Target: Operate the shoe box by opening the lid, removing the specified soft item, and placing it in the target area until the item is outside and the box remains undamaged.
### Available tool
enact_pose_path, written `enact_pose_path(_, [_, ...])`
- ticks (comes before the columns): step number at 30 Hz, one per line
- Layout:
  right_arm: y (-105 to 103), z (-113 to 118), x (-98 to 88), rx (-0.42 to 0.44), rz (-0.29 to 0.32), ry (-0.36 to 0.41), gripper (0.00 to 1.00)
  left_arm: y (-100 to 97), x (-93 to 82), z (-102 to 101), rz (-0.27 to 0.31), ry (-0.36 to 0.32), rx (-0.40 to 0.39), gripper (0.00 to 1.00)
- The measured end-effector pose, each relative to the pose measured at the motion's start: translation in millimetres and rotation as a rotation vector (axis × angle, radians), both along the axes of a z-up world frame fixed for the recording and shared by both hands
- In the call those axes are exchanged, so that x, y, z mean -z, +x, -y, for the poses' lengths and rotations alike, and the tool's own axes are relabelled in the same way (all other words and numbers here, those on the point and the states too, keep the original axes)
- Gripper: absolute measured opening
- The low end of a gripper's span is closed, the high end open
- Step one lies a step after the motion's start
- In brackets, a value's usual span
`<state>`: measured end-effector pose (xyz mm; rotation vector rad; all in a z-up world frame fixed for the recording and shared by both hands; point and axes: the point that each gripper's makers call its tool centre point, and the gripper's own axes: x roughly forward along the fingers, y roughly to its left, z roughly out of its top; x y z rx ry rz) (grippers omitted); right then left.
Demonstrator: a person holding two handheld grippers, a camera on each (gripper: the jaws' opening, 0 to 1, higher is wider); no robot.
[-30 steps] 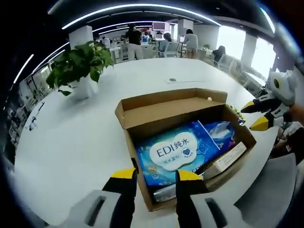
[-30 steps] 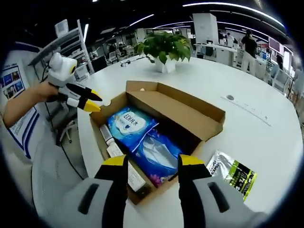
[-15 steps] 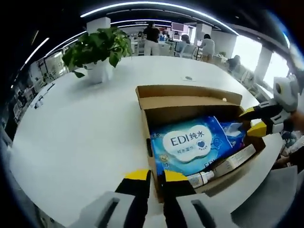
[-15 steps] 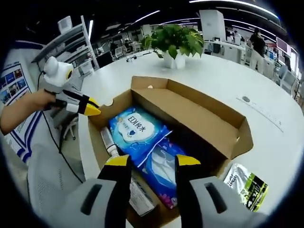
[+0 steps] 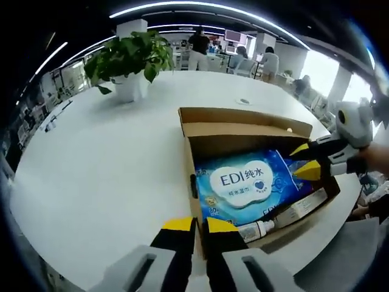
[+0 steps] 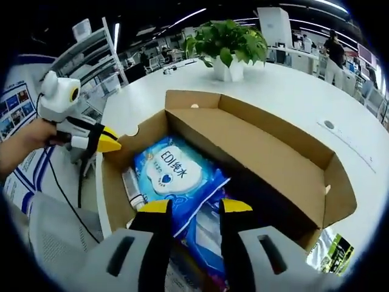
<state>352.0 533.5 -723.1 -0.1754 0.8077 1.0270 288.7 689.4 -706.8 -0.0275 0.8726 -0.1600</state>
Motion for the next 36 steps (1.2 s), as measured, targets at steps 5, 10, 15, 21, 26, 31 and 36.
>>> enact_pose_path(5, [4,-9,6.5,-0.019,0.004,-0.02,0.23,0.3,4.0,0,-0.008,-0.003,-0.008,0.05])
enact_pose_path(10, [12,-12,6.2,-0.005,0.008,-0.034,0.12,0.3,4.4,0,-0.006,0.008,-0.005,0.05])
enact_pose_path(15, [15,-13,15.9,0.027,-0.033,-0.033,0.07,0.2,4.5,0,-0.006,-0.006,-0.018,0.05])
enact_pose_path(21, [12,-17,9.2,0.024,-0.01,-0.028,0.0,0.3,4.8,1,-0.004,0.004,-0.018,0.05])
enact_pose_path(26, [9,-14,-5.3,0.064,-0.031,0.016,0.0,0.5,5.2,1,-0.003,-0.001,-0.018,0.06])
enact_pose_path(31, [1,-10,-14.8,0.05,0.018,0.006,0.0,0.4,9.0,2,-0.011,0.014,-0.006,0.06])
enact_pose_path(36, [1,4,-19.8,0.066,0.043,0.0,0.0,0.8,9.0,2,-0.017,0.016,0.007,0.07])
